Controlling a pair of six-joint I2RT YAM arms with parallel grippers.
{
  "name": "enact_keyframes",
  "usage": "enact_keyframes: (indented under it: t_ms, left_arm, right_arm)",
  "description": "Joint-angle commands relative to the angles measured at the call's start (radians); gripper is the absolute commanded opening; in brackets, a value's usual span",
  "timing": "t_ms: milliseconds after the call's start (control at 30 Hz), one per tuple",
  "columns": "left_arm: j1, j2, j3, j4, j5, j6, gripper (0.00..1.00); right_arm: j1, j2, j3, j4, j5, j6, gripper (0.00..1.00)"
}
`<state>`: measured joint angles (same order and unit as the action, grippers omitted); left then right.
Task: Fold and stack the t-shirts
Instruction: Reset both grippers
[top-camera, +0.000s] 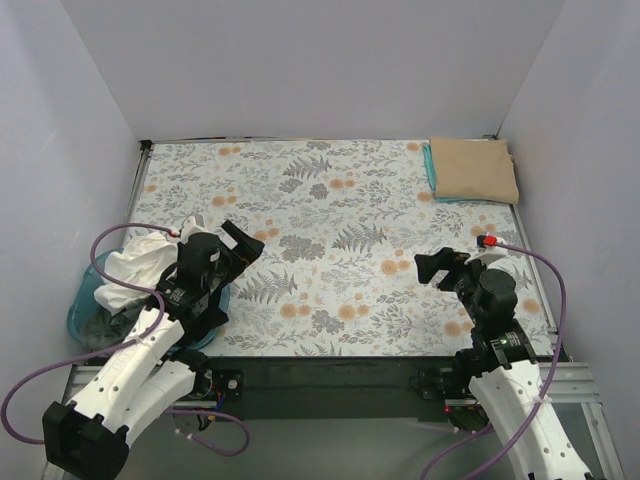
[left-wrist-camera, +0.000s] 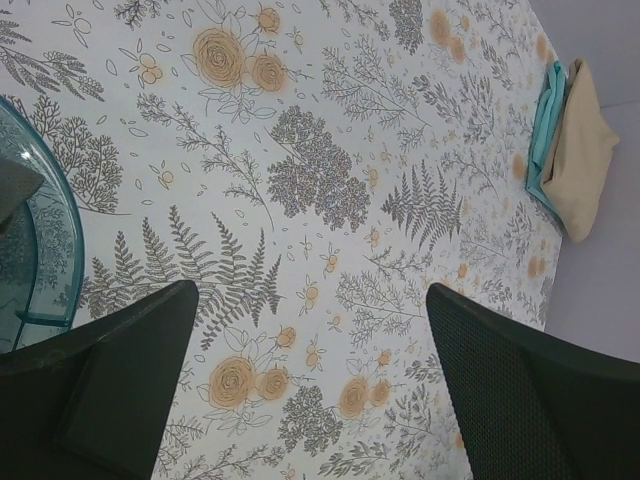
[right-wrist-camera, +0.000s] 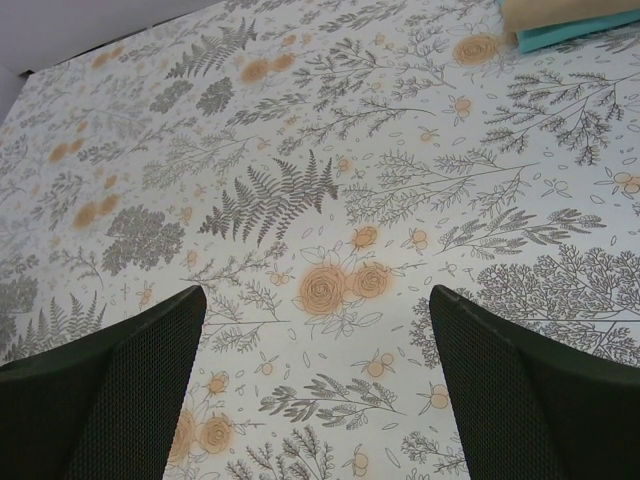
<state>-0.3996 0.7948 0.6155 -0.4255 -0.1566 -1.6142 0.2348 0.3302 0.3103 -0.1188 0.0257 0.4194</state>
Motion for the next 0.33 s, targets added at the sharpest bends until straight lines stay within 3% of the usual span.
enact_keyframes:
  t_ms: [0, 300]
  left_arm:
    - [-0.002, -0.028, -0.011, -0.018, -0.004, -0.013, 0.98]
    - [-0.002, -0.031, -0.013, -0.027, -0.004, -0.016, 0.98]
  right_arm:
    - [-0.005, 0.006, 0.004, -0.013, -0.001, 0.012, 0.98]
    - [-0.003, -0.011, -0.004, -0.027, 0.04, 0.025, 0.98]
